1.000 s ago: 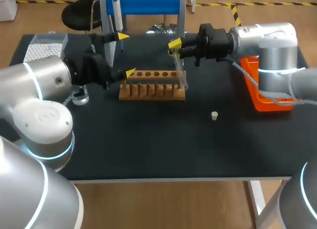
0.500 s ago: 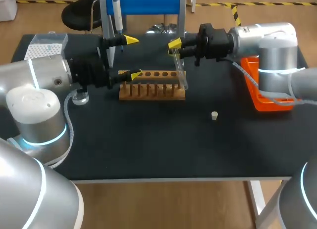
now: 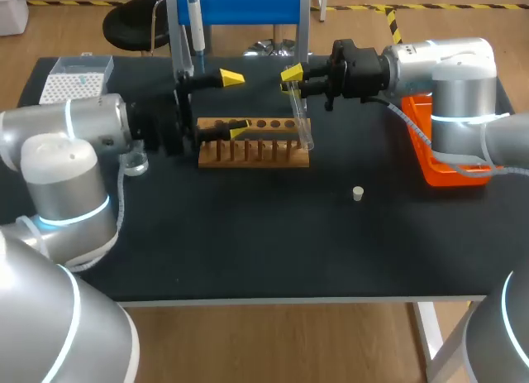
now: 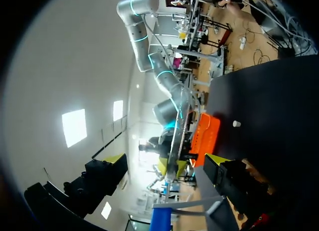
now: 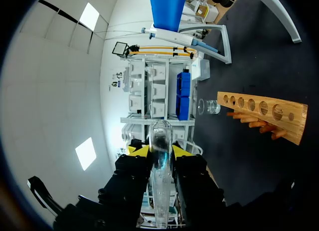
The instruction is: Invert the test tube, pick up the pipette, mount the tip to pipette, aspirate from beaker and dispense into the tube, eject the tip, return the pipette, and cap with the stopper.
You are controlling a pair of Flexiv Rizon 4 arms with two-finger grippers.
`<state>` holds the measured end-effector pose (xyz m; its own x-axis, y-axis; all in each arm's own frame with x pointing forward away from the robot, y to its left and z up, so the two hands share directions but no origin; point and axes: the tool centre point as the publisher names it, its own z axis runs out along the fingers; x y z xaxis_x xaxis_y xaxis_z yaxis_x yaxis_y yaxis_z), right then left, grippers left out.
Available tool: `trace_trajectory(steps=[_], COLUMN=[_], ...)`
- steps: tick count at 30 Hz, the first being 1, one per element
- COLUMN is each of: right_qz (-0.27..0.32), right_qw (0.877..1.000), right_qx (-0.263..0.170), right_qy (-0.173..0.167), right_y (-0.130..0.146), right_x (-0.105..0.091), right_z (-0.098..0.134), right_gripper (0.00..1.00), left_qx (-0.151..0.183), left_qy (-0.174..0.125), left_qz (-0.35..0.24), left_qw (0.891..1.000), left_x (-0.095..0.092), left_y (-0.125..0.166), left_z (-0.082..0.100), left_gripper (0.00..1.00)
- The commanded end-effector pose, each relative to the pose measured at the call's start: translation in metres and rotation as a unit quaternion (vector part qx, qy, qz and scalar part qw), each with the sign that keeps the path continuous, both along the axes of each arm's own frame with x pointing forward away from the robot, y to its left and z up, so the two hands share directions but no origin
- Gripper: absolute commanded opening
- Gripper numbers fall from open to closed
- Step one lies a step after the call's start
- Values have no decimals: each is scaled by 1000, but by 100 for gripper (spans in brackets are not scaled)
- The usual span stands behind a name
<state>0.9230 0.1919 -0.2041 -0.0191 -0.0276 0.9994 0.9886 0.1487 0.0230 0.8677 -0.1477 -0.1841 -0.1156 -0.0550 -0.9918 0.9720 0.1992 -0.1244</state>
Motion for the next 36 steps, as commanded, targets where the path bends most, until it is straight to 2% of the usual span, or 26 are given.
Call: trace_trajectory(steps=[1,14,25,36], right_qz=[-1,-1,-1,-1], right_qw=[1000,1000,1000,1000], right_qx=[-1,-1,-1,-1], right_qy=[0,0,0,0], right_y=[0,0,0,0], right_x=[0,0,0,0], right_z=[1,1,1,1], right_gripper=[0,0,0,0], left_qx=[13,24,40,48], left_qy=[-14,-56,-79,-96], left_qz=[8,10,-14,-19], left_qw=[1000,998,996,994], left_x=[1,-7,-23,-27], left_y=[-13,-49,-83,-103], left_z=[3,-6,-6,-8], left_gripper=[100,100,100,100])
